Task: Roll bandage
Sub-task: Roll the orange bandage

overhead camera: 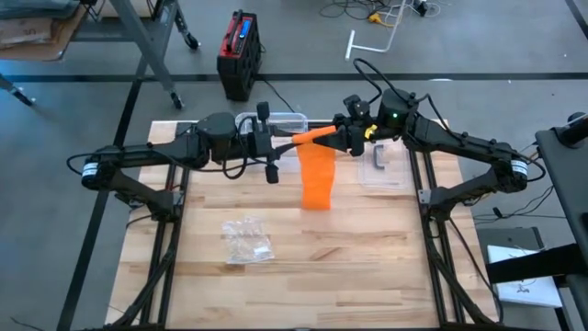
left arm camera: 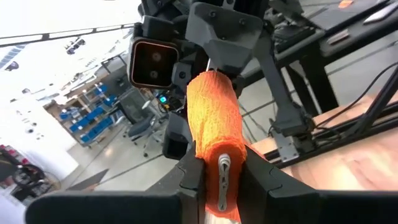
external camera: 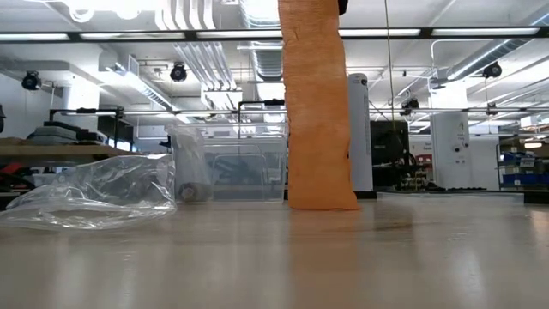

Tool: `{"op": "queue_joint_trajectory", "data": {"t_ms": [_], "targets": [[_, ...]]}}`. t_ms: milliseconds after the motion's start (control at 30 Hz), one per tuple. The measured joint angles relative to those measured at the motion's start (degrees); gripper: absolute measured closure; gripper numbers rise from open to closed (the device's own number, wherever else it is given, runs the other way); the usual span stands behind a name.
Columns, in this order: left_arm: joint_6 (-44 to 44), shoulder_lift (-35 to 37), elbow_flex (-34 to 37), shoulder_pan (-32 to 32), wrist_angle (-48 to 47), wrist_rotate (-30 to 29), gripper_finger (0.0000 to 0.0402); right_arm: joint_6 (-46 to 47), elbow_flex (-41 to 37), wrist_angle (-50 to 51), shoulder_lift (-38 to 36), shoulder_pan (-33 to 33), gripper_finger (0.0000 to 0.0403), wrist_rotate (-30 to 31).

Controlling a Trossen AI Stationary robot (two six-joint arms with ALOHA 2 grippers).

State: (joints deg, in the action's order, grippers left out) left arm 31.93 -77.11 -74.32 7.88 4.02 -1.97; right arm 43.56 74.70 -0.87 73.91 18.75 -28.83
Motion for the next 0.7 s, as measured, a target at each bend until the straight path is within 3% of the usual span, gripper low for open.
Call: {"op": "queue_joint_trajectory", "data": {"t_ms": [400,567,700], "targets": [[0.62,-0.47,0.0,0.0,2.29,-1.12,0.0354,1.94,0.0,-0.89,0.04,0.04,0.0189,1.02],[0.03,-0.6,0.0,-0.02,2.48,-2.53,0.0351,0.01,-0.02,-0.81,0.15,0.06,0.0232,1.49],[-4.17,-0.54,0.0,-0.09,2.32,-2.71,0.0326,-4.31,-0.02,-1.12,0.15,0.06,0.0279,1.24]]}}
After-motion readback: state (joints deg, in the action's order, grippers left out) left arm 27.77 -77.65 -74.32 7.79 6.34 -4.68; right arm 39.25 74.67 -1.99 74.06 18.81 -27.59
